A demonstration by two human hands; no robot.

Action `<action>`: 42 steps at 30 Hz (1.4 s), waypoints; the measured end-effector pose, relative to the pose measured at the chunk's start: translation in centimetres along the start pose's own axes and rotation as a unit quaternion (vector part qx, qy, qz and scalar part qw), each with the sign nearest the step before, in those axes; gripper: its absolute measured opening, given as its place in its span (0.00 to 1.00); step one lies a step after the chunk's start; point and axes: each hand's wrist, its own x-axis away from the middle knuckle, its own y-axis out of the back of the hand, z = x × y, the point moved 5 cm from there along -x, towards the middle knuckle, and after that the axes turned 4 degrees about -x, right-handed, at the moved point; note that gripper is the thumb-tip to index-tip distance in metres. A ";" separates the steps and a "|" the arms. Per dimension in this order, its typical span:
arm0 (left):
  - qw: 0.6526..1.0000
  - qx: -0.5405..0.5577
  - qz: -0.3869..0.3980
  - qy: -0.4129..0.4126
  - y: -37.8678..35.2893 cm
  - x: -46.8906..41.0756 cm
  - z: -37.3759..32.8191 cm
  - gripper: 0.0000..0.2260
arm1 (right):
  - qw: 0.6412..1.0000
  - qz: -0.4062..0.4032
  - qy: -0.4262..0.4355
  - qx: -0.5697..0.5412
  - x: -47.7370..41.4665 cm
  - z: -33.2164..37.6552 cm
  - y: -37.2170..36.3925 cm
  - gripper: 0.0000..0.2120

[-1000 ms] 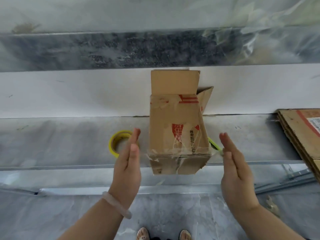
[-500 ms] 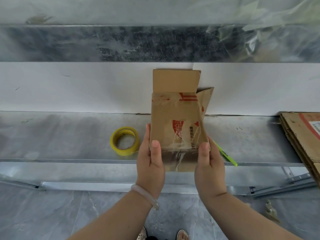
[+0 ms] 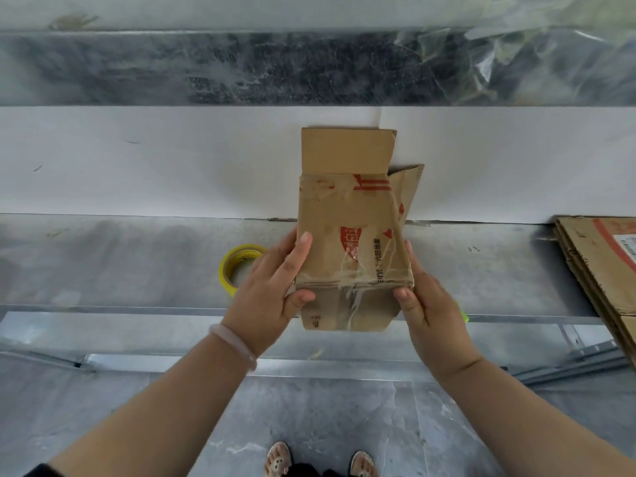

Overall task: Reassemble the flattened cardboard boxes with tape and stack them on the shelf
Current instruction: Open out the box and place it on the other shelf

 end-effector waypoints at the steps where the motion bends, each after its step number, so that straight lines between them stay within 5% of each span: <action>1: 0.999 -0.024 0.019 -0.025 0.4 -0.1 0.3 0.28 | 0.999 0.001 0.019 0.038 -0.1 0.3 0.6 0.29; 4: 0.993 -0.100 0.017 -0.063 2.2 -0.5 -0.1 0.26 | 0.958 -0.051 0.206 0.193 -0.6 2.8 2.4 0.29; 7: 0.986 -0.119 -0.037 -0.111 3.2 -1.6 -2.9 0.19 | 0.910 -0.002 0.340 0.237 -1.4 4.7 1.7 0.20; 13: 0.994 -0.058 -0.065 -0.062 1.6 -2.8 -3.9 0.10 | 0.943 0.023 0.305 0.134 -2.4 4.1 0.3 0.14; 23: 0.983 -0.075 0.022 -0.167 1.2 -2.4 -2.6 0.12 | 0.932 0.077 0.326 0.135 -2.0 2.5 0.4 0.19; 31: 0.996 0.046 -0.064 0.048 -0.4 -1.1 -3.3 0.20 | 0.994 -0.020 0.102 -0.021 -0.1 2.7 -2.1 0.31; 35: 0.971 0.101 -0.121 0.182 -1.1 -1.1 -3.9 0.24 | 0.981 -0.124 -0.033 -0.149 0.1 3.2 -2.8 0.29; 42: 0.954 0.172 -0.126 0.209 -1.4 -0.9 -3.8 0.19 | 0.957 -0.143 -0.081 -0.239 0.0 3.6 -2.9 0.20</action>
